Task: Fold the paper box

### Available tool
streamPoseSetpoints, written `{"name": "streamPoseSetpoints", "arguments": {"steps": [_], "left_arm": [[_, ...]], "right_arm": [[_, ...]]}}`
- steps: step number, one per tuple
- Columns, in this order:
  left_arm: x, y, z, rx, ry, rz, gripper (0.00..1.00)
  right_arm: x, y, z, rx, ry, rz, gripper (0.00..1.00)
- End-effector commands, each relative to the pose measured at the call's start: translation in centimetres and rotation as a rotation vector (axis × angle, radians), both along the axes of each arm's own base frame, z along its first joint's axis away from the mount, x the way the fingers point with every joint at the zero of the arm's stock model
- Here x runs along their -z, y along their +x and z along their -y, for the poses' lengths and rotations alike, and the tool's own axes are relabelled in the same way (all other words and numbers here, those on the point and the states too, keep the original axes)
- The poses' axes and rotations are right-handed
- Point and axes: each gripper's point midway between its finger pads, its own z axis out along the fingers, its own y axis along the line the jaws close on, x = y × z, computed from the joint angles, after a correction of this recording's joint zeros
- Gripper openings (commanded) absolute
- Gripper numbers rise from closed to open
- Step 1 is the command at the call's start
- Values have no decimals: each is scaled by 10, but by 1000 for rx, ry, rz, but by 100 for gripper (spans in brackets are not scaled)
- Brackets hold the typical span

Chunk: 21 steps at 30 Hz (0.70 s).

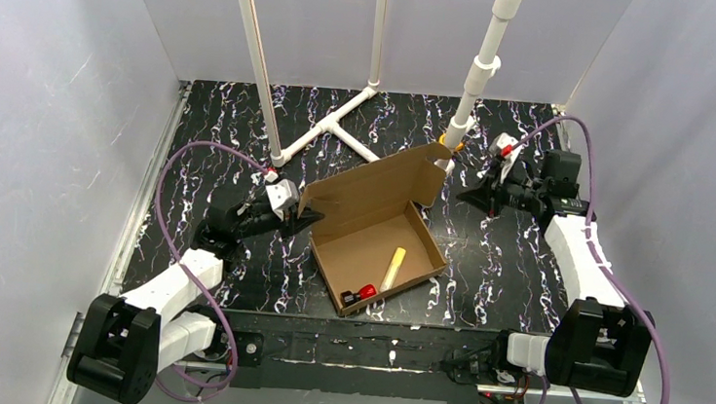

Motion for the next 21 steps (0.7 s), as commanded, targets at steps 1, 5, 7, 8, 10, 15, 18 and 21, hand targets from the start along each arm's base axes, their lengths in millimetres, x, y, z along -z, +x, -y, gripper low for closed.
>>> {"name": "streamPoseSetpoints", "arguments": {"steps": [1,5,7,8,10,15,18,21], "left_arm": [[-4,-5,3,57,23,51,0],[-4,-9,7,95,13,28,0],[-5,-10,7,103,10,30,0],[-5,-10,7,104,10,30,0],[-6,-12,8,110,8,28,0],[-5,-13,10,127,4,14,0],[-5,-13,9,124,4,11,0],[-5,-13,9,122,6,17,0]], "right_arm": [[-11,45,17,251,17,25,1],[3,54,4,303,38,8,1],[8,54,-7,301,56,-2,1],[9,54,-11,299,67,-3,1],[11,52,-20,277,87,-10,1],[13,45,-34,212,119,-19,1],[9,42,-34,177,98,-7,1],[6,38,-29,126,49,11,1]]}}
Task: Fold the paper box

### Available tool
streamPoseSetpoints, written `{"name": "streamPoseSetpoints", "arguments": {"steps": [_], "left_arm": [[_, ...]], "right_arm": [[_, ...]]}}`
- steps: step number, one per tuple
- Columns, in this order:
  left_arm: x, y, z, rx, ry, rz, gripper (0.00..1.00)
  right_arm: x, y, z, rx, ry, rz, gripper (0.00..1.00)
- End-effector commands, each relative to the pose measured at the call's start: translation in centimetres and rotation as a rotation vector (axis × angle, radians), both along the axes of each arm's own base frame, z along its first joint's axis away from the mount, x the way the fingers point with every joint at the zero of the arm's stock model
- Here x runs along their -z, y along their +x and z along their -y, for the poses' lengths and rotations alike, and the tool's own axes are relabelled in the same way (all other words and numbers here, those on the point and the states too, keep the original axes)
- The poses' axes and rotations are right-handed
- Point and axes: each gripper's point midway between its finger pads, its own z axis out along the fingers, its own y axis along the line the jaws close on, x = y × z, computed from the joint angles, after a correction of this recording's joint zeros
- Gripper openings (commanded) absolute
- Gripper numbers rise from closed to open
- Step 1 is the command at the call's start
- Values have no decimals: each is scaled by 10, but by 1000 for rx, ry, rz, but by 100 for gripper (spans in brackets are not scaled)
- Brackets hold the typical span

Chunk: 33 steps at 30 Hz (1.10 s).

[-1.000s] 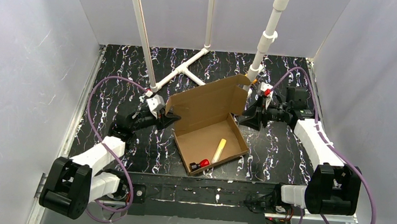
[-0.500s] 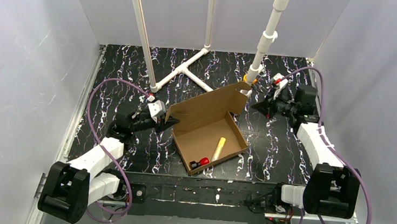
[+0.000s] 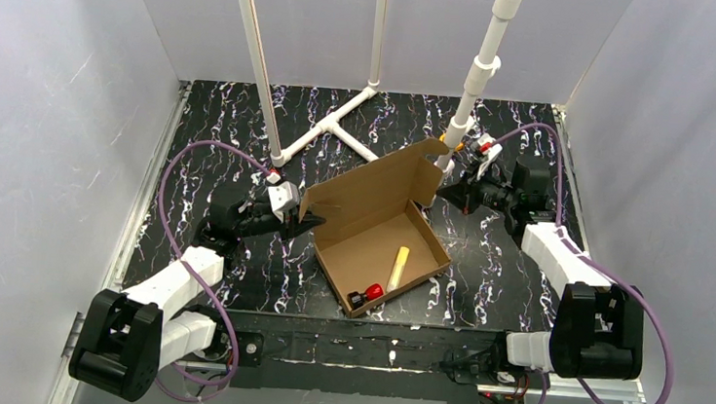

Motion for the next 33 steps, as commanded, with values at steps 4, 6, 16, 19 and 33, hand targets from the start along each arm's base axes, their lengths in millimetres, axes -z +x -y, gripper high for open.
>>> {"name": "streamPoseSetpoints", "arguments": {"steps": [4,6,16,19,33], "left_arm": [[-9,-2,4,38,-8,21,0],[-9,-3,4,39,-8,23,0],[-10,-4,5,59,-12,19,0],[-11,-5,5,63,-13,18,0],[-9,-3,7,61,-14,-6,0]], "right_arm": [[-25,-6,8,-128,-82,122,1],[-26,-1,16,-107,-109,133,1],[-22,29,22,75,-61,102,1],[-18,27,7,41,-57,117,1],[-9,-21,-29,-182,61,65,1]]}}
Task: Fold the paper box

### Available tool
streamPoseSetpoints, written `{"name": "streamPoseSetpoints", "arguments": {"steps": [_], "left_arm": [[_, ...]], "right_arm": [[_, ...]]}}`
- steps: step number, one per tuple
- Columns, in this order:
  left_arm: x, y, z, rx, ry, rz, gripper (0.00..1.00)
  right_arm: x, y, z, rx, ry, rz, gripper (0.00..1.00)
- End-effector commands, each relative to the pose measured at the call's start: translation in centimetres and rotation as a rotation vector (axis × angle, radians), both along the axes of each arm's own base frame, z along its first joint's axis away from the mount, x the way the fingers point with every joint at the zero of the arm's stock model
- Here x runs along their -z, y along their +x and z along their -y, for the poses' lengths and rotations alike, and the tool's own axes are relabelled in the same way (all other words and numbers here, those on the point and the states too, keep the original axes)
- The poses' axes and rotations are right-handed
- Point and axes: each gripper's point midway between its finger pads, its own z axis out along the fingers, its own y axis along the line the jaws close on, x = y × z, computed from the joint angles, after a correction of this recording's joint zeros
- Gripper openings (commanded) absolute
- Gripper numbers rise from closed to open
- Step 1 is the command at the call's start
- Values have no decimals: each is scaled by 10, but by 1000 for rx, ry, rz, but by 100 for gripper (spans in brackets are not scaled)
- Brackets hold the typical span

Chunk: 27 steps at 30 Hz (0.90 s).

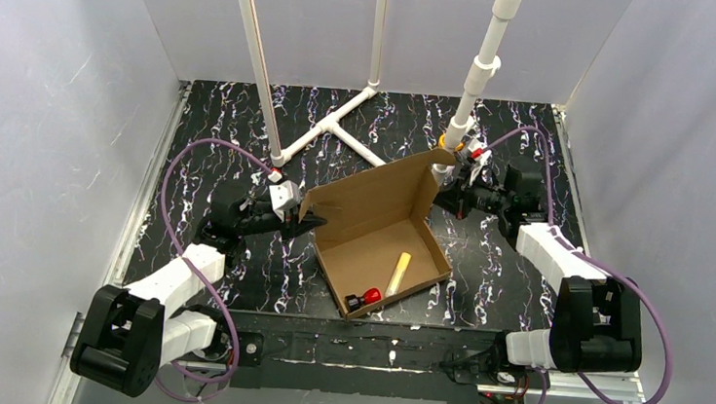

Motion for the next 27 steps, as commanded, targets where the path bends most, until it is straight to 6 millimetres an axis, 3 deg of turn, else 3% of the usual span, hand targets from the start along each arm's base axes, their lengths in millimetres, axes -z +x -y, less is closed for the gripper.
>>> {"name": "streamPoseSetpoints", "arguments": {"steps": [1,8,13,19,24,27], "left_arm": [[-9,-2,4,33,-11,9,0],[-10,-2,4,34,-12,11,0],[-11,-4,4,38,-14,18,0],[-15,-5,3,29,-18,24,14],[-24,-5,4,23,-43,-17,37],[-33,-8,4,22,-60,-30,46]], "right_arm": [[-12,-7,-13,-48,48,31,1],[-4,-2,-12,2,42,10,1],[18,-4,-2,-16,-54,0,1],[21,-5,1,-28,-54,1,1],[22,-4,2,-24,-57,4,1],[21,-4,1,-27,-55,8,1]]}}
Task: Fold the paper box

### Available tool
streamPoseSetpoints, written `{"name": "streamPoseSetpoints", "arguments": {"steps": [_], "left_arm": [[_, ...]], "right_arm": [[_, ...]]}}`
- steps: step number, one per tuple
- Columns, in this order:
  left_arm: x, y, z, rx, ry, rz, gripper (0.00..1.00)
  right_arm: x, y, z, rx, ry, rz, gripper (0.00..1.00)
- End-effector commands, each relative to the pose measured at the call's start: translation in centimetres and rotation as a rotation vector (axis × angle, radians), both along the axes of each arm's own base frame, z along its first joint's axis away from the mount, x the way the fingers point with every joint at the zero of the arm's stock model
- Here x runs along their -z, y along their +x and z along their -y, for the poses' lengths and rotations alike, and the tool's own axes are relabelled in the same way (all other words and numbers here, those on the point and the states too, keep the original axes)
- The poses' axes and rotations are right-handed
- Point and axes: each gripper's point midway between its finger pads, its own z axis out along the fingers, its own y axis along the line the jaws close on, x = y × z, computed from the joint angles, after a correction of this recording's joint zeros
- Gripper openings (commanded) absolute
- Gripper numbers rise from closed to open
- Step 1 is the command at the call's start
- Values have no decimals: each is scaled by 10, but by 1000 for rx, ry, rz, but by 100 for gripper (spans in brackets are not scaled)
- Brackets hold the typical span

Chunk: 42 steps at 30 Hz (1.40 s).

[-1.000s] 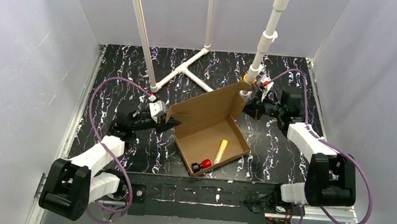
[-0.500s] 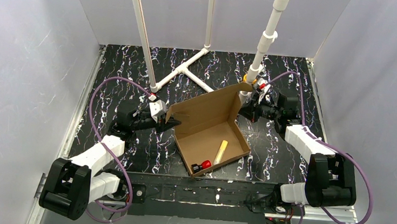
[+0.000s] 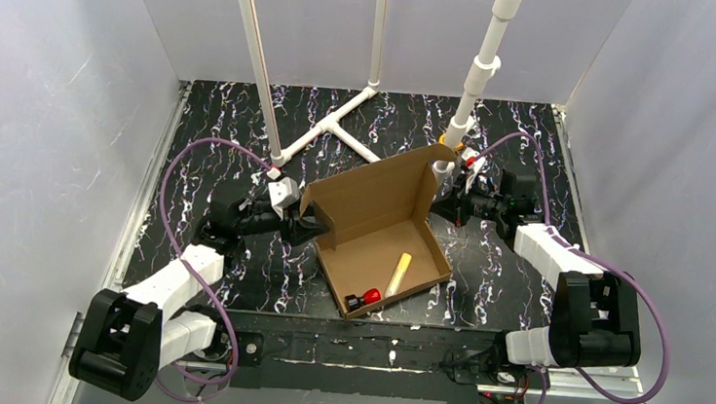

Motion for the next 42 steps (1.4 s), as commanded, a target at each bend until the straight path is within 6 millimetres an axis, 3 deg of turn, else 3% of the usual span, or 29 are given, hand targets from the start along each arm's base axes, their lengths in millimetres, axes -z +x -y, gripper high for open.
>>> {"name": "streamPoseSetpoints", "arguments": {"steps": [1,10,15,20,25,30,38,42], "left_arm": [[-34,-5,4,25,-46,31,48],[-63,-15,1,-12,-92,-40,65],[-84,-19,-6,-57,-118,-58,81],[-113,-14,-15,-117,-156,-87,83],[-149,9,-26,-233,-180,-149,83],[-176,26,-22,-262,-68,-224,75],[-153,9,7,-161,173,-170,73],[-137,8,12,-174,290,-132,70]], "right_arm": [[-11,5,-1,-20,6,53,1],[-12,7,0,-9,1,63,1],[-12,9,1,-3,-2,65,1],[-11,9,0,-4,-3,64,1],[-12,9,0,-3,-2,66,1],[-12,10,0,-3,-2,67,1],[-12,10,0,-3,-2,66,1],[-12,10,0,-3,-1,66,1]]}}
